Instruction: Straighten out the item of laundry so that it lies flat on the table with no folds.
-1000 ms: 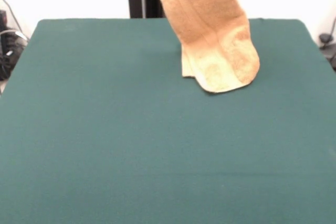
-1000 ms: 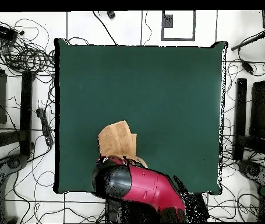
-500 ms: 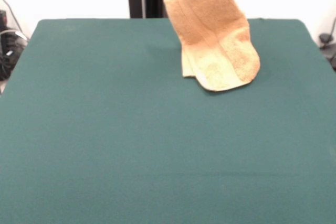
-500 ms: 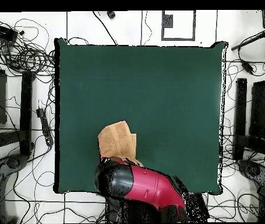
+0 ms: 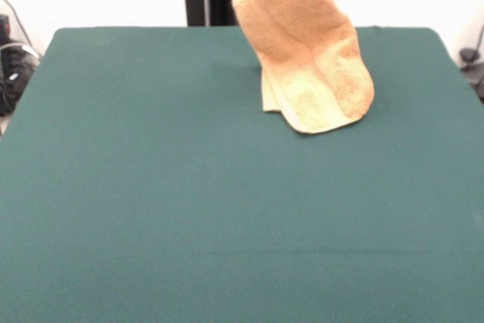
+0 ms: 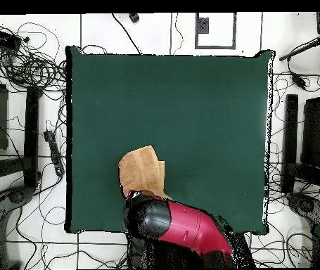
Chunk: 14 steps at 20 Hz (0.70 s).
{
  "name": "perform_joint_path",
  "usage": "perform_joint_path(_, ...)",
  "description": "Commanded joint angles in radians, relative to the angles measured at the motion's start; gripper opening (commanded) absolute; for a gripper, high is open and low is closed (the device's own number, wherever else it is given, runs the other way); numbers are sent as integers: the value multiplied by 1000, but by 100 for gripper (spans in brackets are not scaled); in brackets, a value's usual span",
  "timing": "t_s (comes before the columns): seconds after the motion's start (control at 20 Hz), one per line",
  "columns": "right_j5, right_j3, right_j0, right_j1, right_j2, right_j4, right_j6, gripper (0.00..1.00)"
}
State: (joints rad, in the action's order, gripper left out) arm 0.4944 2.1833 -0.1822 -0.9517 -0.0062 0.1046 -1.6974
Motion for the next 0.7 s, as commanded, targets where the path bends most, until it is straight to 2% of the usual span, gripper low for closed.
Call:
perform_joint_path(0.05, -54, 76, -18, -9, 39, -8, -118, 0)
perform_joint_path(0.55, -72, 87, -41, -8, 47, -21, -110, 0)
perform_joint_path(0.7, -81, 113, -71, -30, 61, -21, -86, 0)
